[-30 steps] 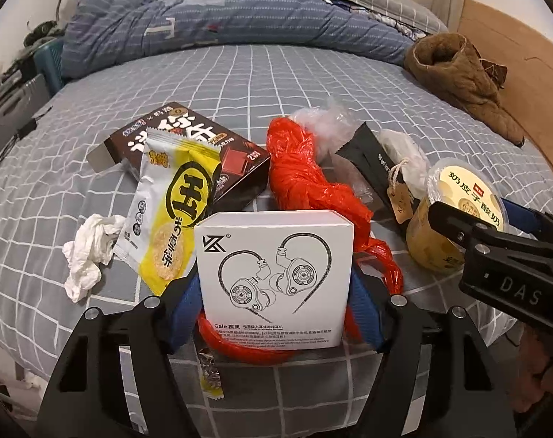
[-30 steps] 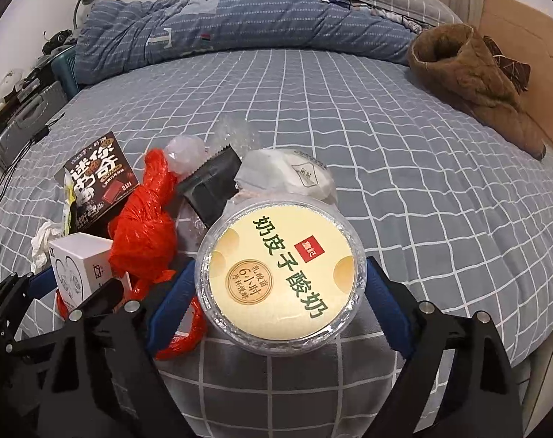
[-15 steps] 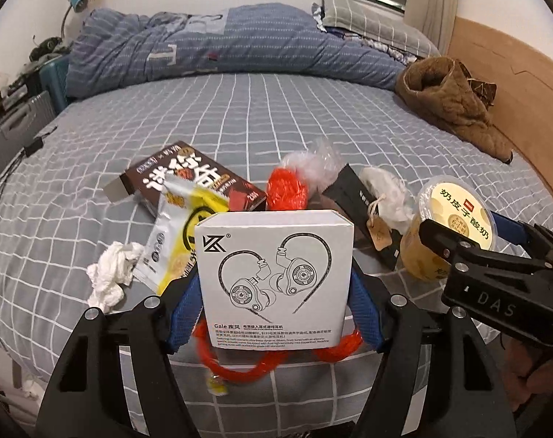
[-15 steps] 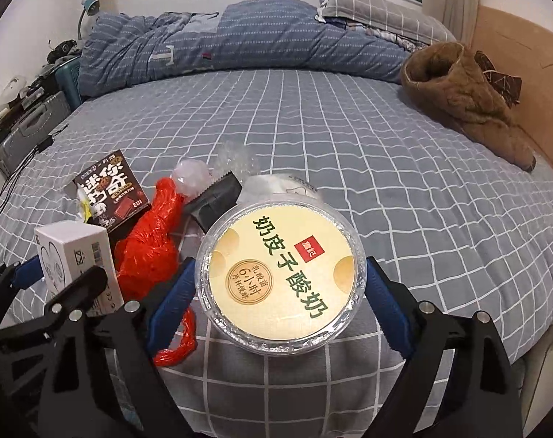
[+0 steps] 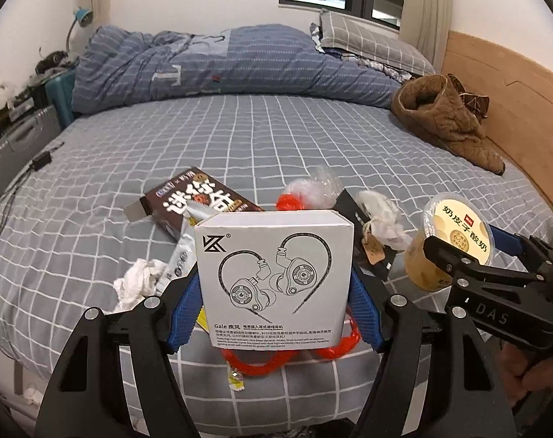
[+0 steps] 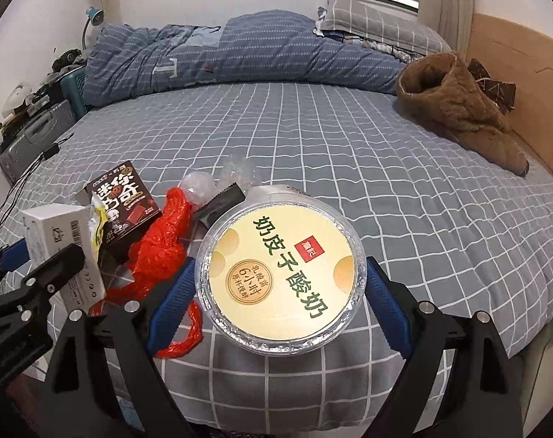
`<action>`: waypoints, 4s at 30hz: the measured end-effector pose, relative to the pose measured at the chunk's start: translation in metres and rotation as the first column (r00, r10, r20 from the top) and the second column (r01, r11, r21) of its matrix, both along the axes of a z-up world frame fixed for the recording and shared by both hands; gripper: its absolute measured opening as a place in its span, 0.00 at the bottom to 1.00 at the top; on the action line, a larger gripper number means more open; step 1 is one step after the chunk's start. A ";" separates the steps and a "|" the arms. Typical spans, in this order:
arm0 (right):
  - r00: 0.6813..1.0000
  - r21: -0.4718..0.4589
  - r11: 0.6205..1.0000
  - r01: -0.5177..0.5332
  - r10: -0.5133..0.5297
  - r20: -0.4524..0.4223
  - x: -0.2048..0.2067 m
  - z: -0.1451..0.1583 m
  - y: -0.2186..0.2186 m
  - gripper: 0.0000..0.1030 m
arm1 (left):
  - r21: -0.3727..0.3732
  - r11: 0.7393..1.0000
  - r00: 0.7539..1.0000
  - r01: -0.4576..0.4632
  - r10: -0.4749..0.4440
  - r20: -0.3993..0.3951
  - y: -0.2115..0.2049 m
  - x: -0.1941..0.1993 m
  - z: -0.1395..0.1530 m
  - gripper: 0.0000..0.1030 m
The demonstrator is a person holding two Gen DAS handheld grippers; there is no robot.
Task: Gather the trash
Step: 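Carry the yogurt cup and earphone box in both tools over the black bin, then open the right tool over the bin while the left tool releases the box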
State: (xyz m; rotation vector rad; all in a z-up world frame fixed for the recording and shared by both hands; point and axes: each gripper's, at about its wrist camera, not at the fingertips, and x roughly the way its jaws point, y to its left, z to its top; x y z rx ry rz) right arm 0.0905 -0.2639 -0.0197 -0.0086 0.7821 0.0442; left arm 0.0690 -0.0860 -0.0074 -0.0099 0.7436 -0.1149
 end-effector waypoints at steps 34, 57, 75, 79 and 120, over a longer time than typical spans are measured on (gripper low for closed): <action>1.000 0.000 1.000 -0.012 0.012 0.027 -0.105 0.054 0.039 0.83 | 0.023 0.999 1.000 -0.026 0.026 -0.013 0.049 -0.094 0.035 0.67; 0.998 0.024 0.998 -0.053 0.052 0.047 -0.206 0.075 0.052 0.83 | 0.000 0.997 0.995 -0.079 0.079 -0.059 0.060 -0.185 0.059 0.67; 0.998 0.008 0.998 -0.062 0.062 -0.003 -0.247 0.040 0.059 0.83 | 0.023 0.998 0.986 -0.066 0.069 -0.153 0.063 -0.219 0.001 0.67; 0.997 -0.002 0.998 -0.061 0.061 -0.041 -0.249 0.019 0.062 0.83 | 0.035 0.998 0.980 -0.055 0.061 -0.189 0.059 -0.218 -0.019 0.67; 0.888 -0.017 0.991 -0.135 0.114 -0.446 -0.176 -0.204 0.110 0.83 | 0.078 0.989 0.875 -0.130 0.151 -0.461 0.121 -0.177 -0.210 0.67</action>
